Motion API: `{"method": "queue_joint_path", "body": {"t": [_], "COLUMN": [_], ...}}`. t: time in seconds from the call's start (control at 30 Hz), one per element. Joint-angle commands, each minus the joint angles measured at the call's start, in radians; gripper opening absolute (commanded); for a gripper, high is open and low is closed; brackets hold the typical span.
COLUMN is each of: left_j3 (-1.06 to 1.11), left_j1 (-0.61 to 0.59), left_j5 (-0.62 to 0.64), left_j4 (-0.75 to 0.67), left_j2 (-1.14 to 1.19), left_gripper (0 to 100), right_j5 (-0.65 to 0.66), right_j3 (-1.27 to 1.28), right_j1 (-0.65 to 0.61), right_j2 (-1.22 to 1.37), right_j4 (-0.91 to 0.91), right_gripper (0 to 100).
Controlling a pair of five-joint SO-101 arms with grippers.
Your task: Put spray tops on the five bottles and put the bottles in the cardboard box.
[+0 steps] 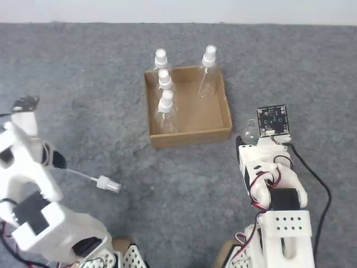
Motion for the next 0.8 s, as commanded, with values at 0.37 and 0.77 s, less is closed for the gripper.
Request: {"method": "queue_joint_path", "body": {"t": [0.37,0.77], "left_j3": [-0.251,-0.246], "left_j1": [0.106,0.178], "left_j5": [-0.252,-0.496], "left_j4": [0.390,0.462], "left_j2": [-0.025,-0.026], "left_gripper": [22,22], "right_j5": [0.017,0.017], "right_j3": [-0.015,-0.015], "right_j1": [0.013,0.013], "right_j2": [-0.025,-0.025], "right_j4": [-0.022,-0.024], "right_gripper": [0.9,0.9]}}
